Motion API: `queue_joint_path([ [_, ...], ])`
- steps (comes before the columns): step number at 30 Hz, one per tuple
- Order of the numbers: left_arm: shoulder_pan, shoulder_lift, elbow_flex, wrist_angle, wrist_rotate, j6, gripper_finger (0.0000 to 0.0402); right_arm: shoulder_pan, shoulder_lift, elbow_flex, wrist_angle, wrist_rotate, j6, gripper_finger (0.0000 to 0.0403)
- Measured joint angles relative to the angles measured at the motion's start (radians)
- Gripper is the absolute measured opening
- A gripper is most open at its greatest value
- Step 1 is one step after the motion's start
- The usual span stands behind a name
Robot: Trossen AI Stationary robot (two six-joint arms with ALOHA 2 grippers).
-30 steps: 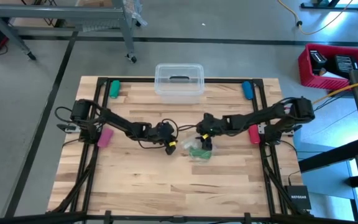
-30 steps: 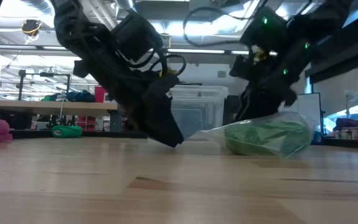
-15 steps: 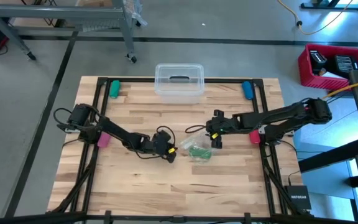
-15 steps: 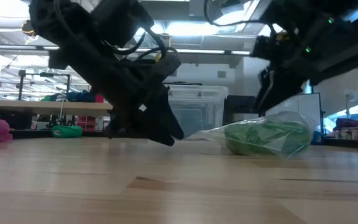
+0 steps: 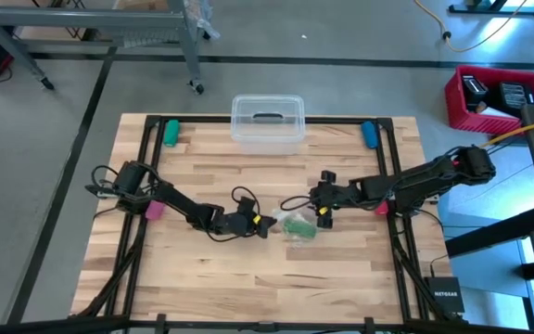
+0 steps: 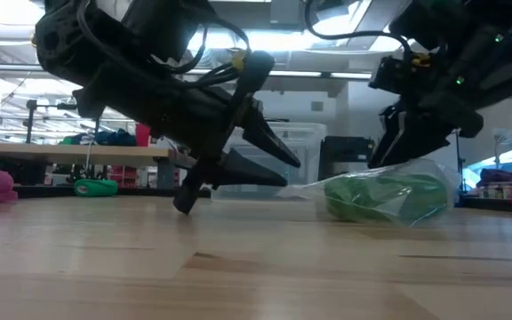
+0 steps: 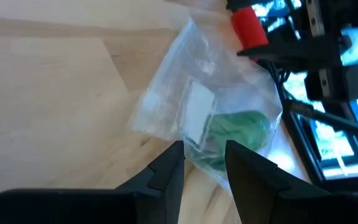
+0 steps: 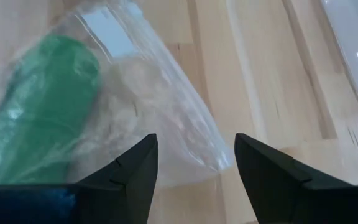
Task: Roll bandage
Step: Close the transparent zip bag
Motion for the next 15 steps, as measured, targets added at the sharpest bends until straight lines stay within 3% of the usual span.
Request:
queue_joint_path([
  [3,0.007,0.012,-0.001,0.007,-0.010,-0.012,0.0109,0.006,0.000,0.000,0.019,0.000,0.001,0.0214],
  [8,-0.003,0.012,-0.001,-0.019,0.083,0.008,0.0109,0.006,0.000,0.000,-0.008,0.000,0.004,0.0214],
  [15,-0.017,0.012,0.001,-0.096,0.023,-0.068,0.0109,0.006,0.000,0.000,-0.006,0.000,0.026,0.0214],
])
